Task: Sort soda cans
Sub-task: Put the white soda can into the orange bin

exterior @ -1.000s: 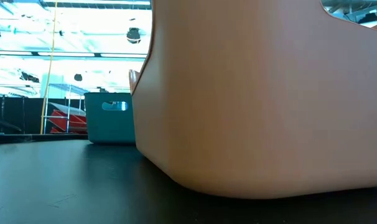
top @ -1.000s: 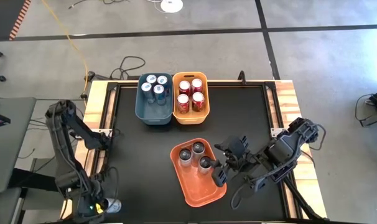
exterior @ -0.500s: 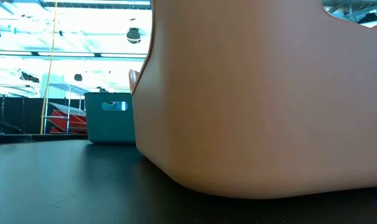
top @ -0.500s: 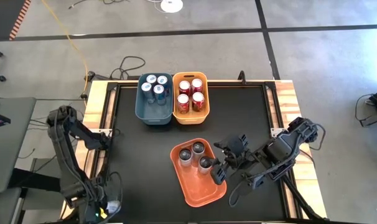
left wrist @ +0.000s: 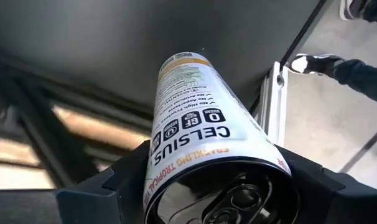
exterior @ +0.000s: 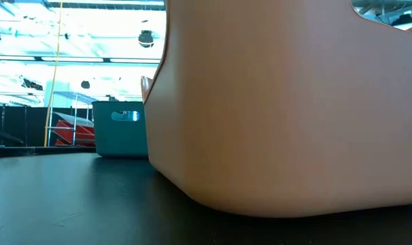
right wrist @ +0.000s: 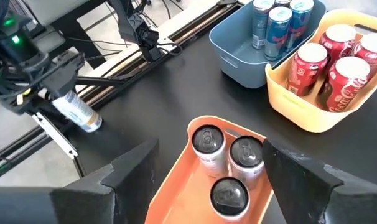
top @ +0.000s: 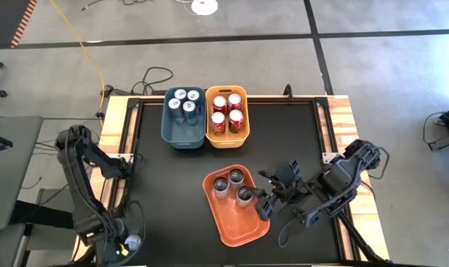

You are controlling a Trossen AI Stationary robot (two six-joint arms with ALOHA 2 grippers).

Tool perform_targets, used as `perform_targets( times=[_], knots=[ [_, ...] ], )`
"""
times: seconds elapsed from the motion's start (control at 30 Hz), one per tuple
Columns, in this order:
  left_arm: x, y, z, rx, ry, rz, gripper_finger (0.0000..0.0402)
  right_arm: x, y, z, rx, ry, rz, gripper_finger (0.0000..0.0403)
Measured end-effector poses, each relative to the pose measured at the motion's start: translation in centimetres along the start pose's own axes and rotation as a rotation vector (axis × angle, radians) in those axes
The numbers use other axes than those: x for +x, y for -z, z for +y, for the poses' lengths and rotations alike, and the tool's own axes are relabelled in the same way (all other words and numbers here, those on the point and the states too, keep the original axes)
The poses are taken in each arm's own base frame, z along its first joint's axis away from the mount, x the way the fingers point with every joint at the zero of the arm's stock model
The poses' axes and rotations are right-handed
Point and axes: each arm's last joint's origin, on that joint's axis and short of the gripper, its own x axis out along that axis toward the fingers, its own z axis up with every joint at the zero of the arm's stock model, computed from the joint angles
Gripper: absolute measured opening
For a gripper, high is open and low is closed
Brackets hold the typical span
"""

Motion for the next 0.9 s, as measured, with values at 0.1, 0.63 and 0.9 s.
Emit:
perform_targets(
  times=[0.1, 0.63, 0.9],
  knots=[
    [-0.9, -0.6, 0.4, -0.035, 0.012, 0.026, 0.0258, -1.0, 0.1, -0.6, -0.011, 0.004, 0.015, 0.0293],
    [-9.7, -10.4, 1.9, -0.068, 0.171, -0.121, 0.0258, -4.4, 1.6, -1.1, -0.216, -0.143, 0.207, 0.0291],
    [-13.8, -16.7, 0.1, 0.034, 0.099, -0.192, 0.0258, -5.2, 2.5, -0.8, -0.229, -0.212, 0.325, 0.0291]
  ],
)
